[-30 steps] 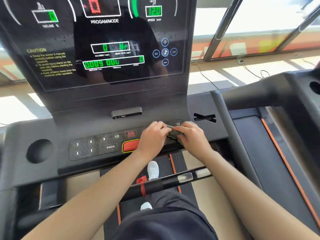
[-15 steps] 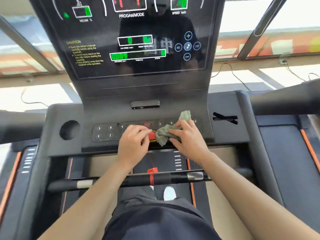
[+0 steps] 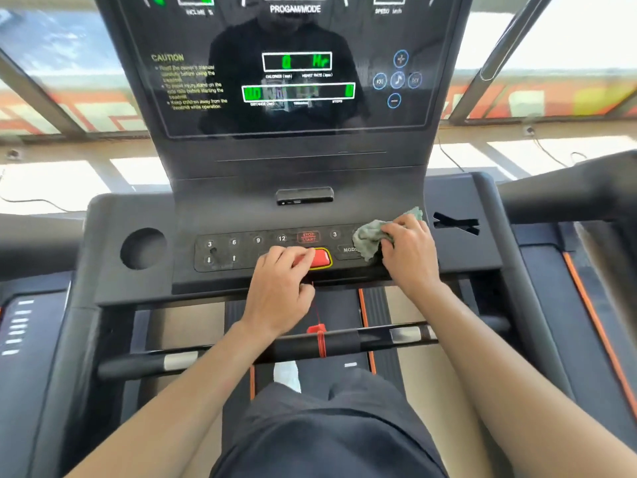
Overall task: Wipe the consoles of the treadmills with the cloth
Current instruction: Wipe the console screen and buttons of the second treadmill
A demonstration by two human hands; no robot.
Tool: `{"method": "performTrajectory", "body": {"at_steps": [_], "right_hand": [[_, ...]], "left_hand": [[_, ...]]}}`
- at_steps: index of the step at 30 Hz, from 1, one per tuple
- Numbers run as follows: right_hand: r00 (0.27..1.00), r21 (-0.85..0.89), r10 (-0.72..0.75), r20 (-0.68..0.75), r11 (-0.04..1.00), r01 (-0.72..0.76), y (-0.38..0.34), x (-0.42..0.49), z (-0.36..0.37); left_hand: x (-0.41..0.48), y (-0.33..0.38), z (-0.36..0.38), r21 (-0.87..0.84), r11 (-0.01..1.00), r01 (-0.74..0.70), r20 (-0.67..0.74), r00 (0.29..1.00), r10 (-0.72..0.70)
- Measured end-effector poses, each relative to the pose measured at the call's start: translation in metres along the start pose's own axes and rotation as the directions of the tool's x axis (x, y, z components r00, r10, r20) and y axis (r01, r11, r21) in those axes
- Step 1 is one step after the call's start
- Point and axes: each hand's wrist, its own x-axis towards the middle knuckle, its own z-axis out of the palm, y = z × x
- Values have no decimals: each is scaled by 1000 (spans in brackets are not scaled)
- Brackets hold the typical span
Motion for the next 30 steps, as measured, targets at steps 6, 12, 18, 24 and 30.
{"method": "performTrajectory", "body": {"at_steps": [6, 12, 18, 24, 30], "right_hand": [[999, 21, -1, 40, 1000, 0, 0, 42, -7], [944, 144, -320, 83, 941, 307, -1, 60, -1], [926, 51, -363, 105, 932, 359, 54, 46, -15], [900, 193, -391, 194, 914, 356, 65, 1, -14], [895, 173, -412, 171, 907, 384, 31, 46, -11]], "left_hand": [[12, 26, 9, -162, 987, -10, -120, 993, -10], [103, 47, 48, -155, 987, 35, -27, 999, -39], [123, 72, 62, -91, 996, -21, 72, 997, 27], [90, 94, 55, -91, 996, 6, 124, 992, 5], [112, 68, 40, 15, 996, 83, 102, 991, -85]]}}
